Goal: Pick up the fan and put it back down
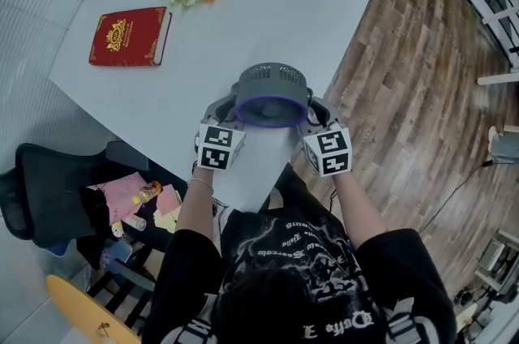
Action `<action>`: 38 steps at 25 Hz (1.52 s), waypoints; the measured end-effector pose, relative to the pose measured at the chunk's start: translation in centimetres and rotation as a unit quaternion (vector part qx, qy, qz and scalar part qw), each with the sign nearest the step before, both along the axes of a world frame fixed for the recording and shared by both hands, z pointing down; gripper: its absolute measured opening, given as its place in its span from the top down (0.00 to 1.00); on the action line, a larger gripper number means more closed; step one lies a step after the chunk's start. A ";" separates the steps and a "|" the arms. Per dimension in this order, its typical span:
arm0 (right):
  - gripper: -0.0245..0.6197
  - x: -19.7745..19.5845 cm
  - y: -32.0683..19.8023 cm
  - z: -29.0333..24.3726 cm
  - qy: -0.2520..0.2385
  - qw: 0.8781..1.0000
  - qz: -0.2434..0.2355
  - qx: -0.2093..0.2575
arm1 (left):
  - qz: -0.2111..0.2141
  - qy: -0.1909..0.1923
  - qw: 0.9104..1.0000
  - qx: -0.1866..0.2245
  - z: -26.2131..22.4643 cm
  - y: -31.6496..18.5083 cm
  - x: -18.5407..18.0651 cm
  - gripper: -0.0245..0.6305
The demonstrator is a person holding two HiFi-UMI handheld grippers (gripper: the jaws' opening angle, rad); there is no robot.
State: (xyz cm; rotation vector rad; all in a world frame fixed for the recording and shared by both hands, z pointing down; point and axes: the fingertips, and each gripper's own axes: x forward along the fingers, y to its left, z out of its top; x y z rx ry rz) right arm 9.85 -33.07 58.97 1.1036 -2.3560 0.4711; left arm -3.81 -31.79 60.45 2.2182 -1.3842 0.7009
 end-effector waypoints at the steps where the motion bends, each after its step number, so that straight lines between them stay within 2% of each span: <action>1: 0.79 0.0 0.0 0.0 0.000 1.000 0.002 -0.001 | -0.001 0.002 1.000 -0.002 0.0 0.0 0.0 0.86; 11: 0.81 0.4 0.5 -1.7 -0.023 1.000 0.013 -0.005 | -0.013 0.040 0.999 -0.013 -1.6 1.1 0.3 0.86; 26: 0.82 -0.1 3.2 -7.5 -0.019 0.999 -0.025 0.030 | -0.030 0.047 0.998 0.039 -8.4 5.1 0.2 0.85; 38: 0.83 -2.1 7.9 -12.0 -0.044 0.996 -0.063 0.042 | -0.104 0.057 0.992 0.042 -11.8 11.0 -1.6 0.86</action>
